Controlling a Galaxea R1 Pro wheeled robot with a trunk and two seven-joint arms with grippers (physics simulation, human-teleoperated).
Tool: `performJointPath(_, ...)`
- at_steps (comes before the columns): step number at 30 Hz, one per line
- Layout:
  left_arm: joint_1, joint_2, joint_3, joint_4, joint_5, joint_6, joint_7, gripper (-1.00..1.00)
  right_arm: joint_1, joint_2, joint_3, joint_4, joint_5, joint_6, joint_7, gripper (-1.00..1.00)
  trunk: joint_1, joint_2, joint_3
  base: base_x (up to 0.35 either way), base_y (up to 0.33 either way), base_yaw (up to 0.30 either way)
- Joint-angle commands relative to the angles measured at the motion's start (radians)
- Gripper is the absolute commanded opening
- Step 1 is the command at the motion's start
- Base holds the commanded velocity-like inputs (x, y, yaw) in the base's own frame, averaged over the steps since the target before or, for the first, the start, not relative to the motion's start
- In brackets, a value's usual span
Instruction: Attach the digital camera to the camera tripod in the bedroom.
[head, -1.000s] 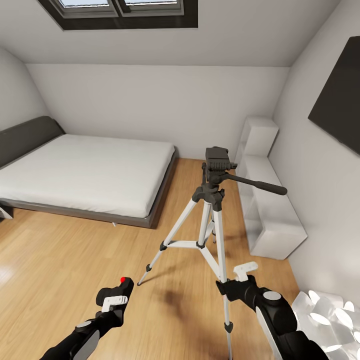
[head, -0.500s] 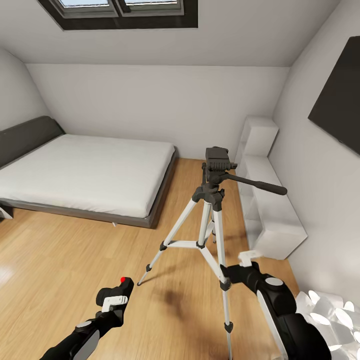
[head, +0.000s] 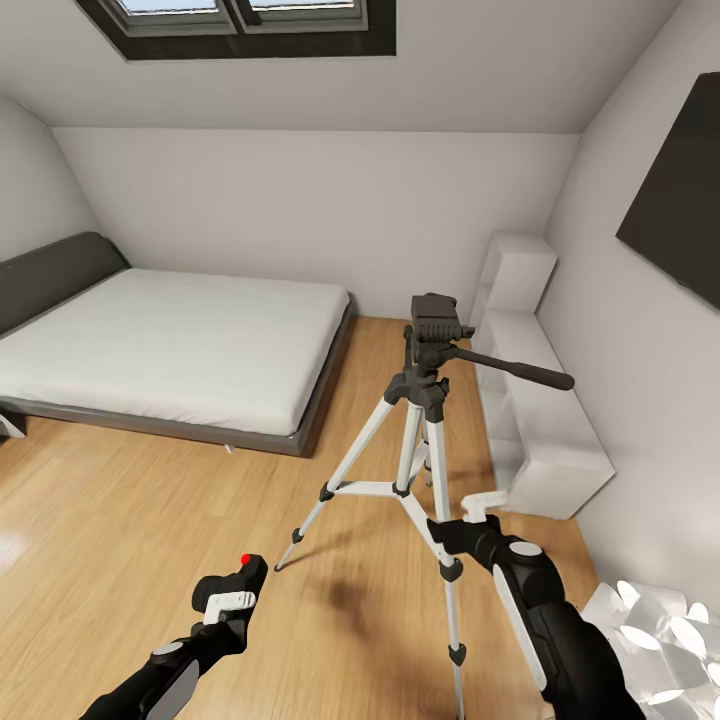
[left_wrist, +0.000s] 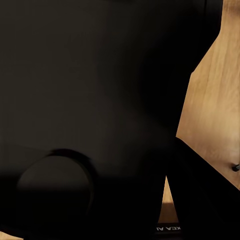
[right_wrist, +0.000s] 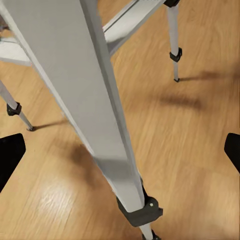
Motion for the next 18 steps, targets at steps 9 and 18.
performJointPath(9,-0.001,0.001,-0.004,-0.002,0.007,0.004,-0.003,-1.0,-0.021,0.024,-0.001,0.023,0.003,0.001,0.005,1.0,0.001,-0.002,-0.002,0.0,0.0,0.0)
performJointPath(18,-0.001,0.001,-0.004,-0.002,0.007,0.004,-0.003,-1.0,-0.049,0.048,-0.001,0.092,0.008,-0.03,0.005,1.0,0.001,-0.002,-0.002,0.0,0.0,0.0)
